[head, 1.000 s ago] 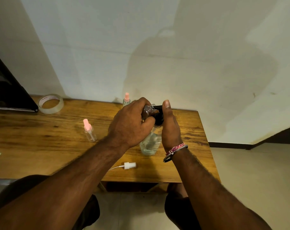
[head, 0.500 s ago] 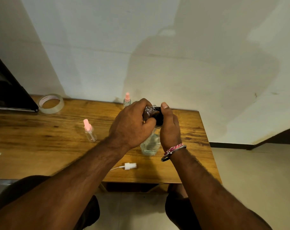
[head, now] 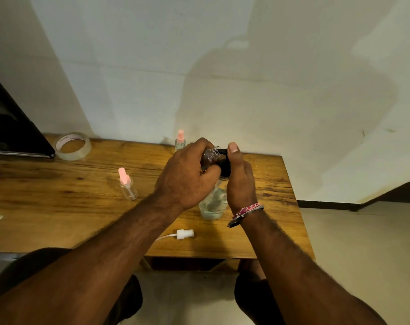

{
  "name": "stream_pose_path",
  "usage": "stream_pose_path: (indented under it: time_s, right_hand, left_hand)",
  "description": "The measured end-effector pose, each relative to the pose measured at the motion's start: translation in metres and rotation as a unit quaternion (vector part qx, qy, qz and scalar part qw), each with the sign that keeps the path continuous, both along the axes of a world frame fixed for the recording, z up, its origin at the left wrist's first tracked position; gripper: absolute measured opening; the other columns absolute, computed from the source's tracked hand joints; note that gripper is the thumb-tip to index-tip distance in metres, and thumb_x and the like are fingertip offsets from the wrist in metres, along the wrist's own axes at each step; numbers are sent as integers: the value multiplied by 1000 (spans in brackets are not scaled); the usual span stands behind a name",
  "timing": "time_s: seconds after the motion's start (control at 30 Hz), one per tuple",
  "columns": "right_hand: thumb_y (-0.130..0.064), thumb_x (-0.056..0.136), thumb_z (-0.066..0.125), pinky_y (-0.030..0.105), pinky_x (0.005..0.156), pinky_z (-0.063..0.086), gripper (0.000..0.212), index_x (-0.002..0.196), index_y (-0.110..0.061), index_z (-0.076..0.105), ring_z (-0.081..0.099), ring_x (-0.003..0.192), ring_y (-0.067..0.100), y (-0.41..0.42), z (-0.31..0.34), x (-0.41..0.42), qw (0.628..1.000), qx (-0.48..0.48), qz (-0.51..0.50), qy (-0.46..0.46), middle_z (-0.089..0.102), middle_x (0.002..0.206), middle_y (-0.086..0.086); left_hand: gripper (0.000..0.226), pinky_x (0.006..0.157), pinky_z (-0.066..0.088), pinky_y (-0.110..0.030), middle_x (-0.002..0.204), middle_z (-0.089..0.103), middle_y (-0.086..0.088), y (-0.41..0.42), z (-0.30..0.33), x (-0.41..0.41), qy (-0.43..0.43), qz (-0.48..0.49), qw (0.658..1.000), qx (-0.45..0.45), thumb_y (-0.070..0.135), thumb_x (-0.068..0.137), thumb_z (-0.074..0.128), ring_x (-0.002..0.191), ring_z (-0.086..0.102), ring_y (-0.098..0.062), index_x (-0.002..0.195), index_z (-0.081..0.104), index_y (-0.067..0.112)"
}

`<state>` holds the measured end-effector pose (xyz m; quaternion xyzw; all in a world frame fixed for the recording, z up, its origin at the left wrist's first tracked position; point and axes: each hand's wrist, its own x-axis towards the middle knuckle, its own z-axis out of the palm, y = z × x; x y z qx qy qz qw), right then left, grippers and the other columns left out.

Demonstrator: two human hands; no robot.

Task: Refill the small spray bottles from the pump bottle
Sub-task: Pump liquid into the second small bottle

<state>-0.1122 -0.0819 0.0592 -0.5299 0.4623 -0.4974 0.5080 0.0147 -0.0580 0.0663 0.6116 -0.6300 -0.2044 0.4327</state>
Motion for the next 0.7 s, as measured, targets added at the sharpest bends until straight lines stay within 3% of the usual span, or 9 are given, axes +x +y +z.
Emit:
stream_pose_path:
  time_s: [0.17, 0.33, 0.47, 0.7]
  right_hand:
    - [-71, 87, 43, 21, 76, 56, 77, 100, -3, 77, 75, 94, 22, -2, -1, 2, 1000, -15, 10, 9, 78, 95, 12]
    - [-70, 89, 41, 19, 73, 55, 76, 96, -4, 77, 75, 90, 20, -3, -3, 3, 999, -23, 3, 26, 78, 90, 11]
    - [-54, 97, 43, 15, 68, 53, 62, 95, -3, 77, 74, 83, 11, -3, -3, 3, 1000, -12, -5, 12, 78, 84, 6]
    - [-26, 109, 44, 11, 62, 50, 42, 81, -15, 72, 67, 69, -4, -4, -2, -2, 1000, -10, -19, 14, 73, 67, -12]
  left_hand:
    - [24, 67, 57, -43, 87, 67, 6, 1, 0, 2, 3, 6, 1000, 0, 32, 84, 60, 78, 65, -18, 106, 62, 23]
    - [28, 67, 56, -38, 90, 68, 7, 1, 3, 3, -2, 7, 1000, 6, 34, 84, 59, 79, 66, -15, 109, 63, 23]
    - [29, 65, 50, -29, 90, 68, 8, 1, 5, 3, -13, 10, 1000, 7, 35, 83, 59, 79, 64, -12, 109, 63, 23]
    - [34, 72, 58, -37, 95, 68, 8, 2, 1, 1, -41, 8, 999, 20, 39, 83, 58, 85, 64, -12, 114, 64, 25]
